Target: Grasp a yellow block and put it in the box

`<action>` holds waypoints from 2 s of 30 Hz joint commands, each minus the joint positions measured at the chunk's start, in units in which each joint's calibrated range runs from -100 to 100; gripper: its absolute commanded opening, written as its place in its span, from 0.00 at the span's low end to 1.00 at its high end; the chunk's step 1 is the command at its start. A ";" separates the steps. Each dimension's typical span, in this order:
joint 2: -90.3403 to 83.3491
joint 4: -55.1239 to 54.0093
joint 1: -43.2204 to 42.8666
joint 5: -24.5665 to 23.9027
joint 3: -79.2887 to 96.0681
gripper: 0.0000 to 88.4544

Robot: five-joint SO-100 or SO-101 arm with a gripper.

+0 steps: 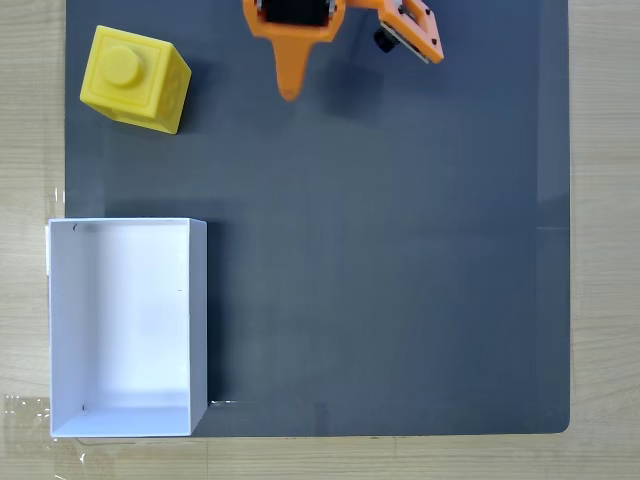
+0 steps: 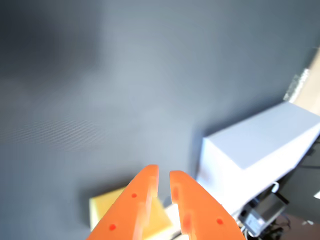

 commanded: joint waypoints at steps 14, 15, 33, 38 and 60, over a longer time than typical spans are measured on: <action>30.01 32.06 10.26 4.18 -57.58 0.04; 31.62 34.42 11.36 5.64 -59.93 0.04; 45.27 47.51 28.02 23.96 -68.07 0.46; 48.06 47.51 30.38 26.05 -67.89 0.47; 62.30 47.25 39.72 26.00 -67.62 0.47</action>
